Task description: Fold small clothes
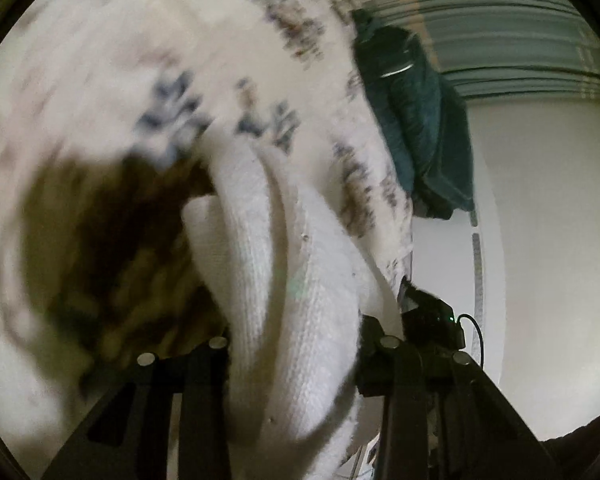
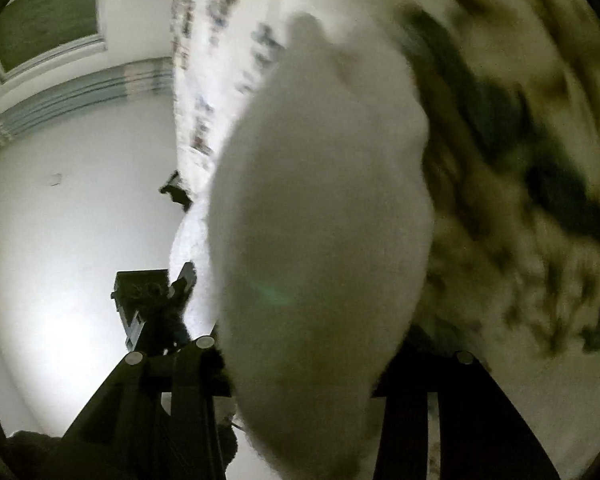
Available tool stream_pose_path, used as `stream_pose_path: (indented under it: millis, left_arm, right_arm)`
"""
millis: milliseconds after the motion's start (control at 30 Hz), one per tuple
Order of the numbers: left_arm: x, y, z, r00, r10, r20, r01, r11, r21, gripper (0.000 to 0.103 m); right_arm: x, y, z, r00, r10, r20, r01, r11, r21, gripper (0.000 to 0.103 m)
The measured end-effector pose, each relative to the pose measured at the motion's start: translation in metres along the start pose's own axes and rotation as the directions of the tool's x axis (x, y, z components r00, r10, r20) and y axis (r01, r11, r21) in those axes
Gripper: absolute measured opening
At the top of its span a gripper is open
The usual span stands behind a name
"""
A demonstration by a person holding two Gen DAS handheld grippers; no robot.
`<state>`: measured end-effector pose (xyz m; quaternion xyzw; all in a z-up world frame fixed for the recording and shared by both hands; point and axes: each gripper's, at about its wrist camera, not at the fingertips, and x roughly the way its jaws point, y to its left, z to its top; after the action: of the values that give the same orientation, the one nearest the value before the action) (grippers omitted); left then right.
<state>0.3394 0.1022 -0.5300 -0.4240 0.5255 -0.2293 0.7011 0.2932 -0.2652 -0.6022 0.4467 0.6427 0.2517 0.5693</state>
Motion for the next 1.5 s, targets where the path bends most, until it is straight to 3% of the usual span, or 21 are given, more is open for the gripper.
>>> stream_pose_path:
  millis: [200, 400, 533, 667, 767, 833, 900, 967, 1033, 1133, 1200, 1233, 1300, 1333, 1367, 1500]
  left_arm:
    - [0.029, -0.047, 0.108, 0.998, -0.034, 0.047, 0.03, 0.996, 0.086, 0.032]
    - [0.079, -0.059, 0.234, 0.994, -0.066, 0.09, 0.053, 0.989, 0.141, 0.032]
    - [0.111, -0.045, 0.303, 0.995, -0.054, 0.09, 0.039, 0.987, 0.159, 0.032]
    - [0.14, -0.019, 0.342, 0.998, -0.023, 0.064, 0.013, 0.986, 0.164, 0.032]
    - [0.168, 0.001, 0.362, 0.999, 0.052, 0.008, -0.053, 0.984, 0.171, 0.034]
    - [0.178, 0.011, 0.365, 0.996, 0.09, -0.028, -0.084, 0.985, 0.153, 0.038]
    - [0.176, 0.016, 0.364, 0.996, 0.081, -0.044, -0.074, 0.988, 0.136, 0.043]
    - [0.167, 0.016, 0.358, 0.989, 0.145, -0.03, -0.14, 0.981, 0.131, 0.057]
    - [0.156, 0.014, 0.349, 0.975, 0.224, 0.002, -0.222, 0.966, 0.132, 0.067]
    - [0.137, 0.003, 0.325, 0.929, 0.354, 0.108, -0.368, 0.911, 0.188, 0.075]
    - [0.132, -0.011, 0.313, 0.869, 0.463, 0.176, -0.494, 0.837, 0.236, 0.089]
    - [0.129, -0.02, 0.303, 0.823, 0.525, 0.215, -0.567, 0.781, 0.263, 0.093]
    - [0.126, -0.033, 0.286, 0.746, 0.611, 0.264, -0.666, 0.688, 0.288, 0.099]
    - [0.125, -0.036, 0.28, 0.727, 0.632, 0.271, -0.687, 0.667, 0.288, 0.099]
    - [0.122, -0.042, 0.271, 0.698, 0.658, 0.282, -0.716, 0.638, 0.284, 0.099]
    - [0.113, -0.063, 0.249, 0.625, 0.715, 0.315, -0.78, 0.555, 0.288, 0.1]
  right_arm:
    - [-0.024, 0.064, 0.087, 0.995, 0.008, 0.101, 0.0, 0.997, -0.077, 0.044]
    - [-0.032, 0.107, 0.218, 0.984, -0.003, 0.177, 0.027, 0.991, -0.132, 0.044]
    - [-0.016, 0.126, 0.31, 0.982, -0.042, 0.186, 0.076, 0.982, -0.175, 0.044]
    - [0.005, 0.122, 0.381, 0.979, -0.093, 0.182, 0.125, 0.977, -0.173, 0.044]
    - [0.021, 0.113, 0.411, 0.978, -0.116, 0.176, 0.143, 0.978, -0.149, 0.044]
    - [0.023, 0.097, 0.414, 0.979, -0.13, 0.156, 0.151, 0.979, -0.136, 0.047]
    - [0.018, 0.085, 0.412, 0.981, -0.133, 0.139, 0.152, 0.98, -0.132, 0.054]
    - [0.02, 0.089, 0.41, 0.977, -0.167, 0.129, 0.184, 0.974, -0.133, 0.058]
    - [0.015, 0.092, 0.401, 0.963, -0.233, 0.139, 0.252, 0.957, -0.146, 0.07]
    - [0.013, 0.112, 0.39, 0.898, -0.389, 0.207, 0.424, 0.89, -0.168, 0.082]
    - [0.011, 0.123, 0.376, 0.816, -0.508, 0.274, 0.562, 0.809, -0.173, 0.088]
    - [0.01, 0.129, 0.365, 0.763, -0.567, 0.312, 0.631, 0.757, -0.167, 0.089]
    - [0.01, 0.132, 0.345, 0.695, -0.629, 0.349, 0.703, 0.697, -0.142, 0.095]
    - [0.01, 0.135, 0.334, 0.649, -0.669, 0.362, 0.744, 0.657, -0.12, 0.101]
    - [0.011, 0.139, 0.324, 0.615, -0.695, 0.372, 0.773, 0.626, -0.107, 0.102]
    - [-0.003, 0.162, 0.277, 0.457, -0.765, 0.453, 0.871, 0.488, -0.056, 0.102]
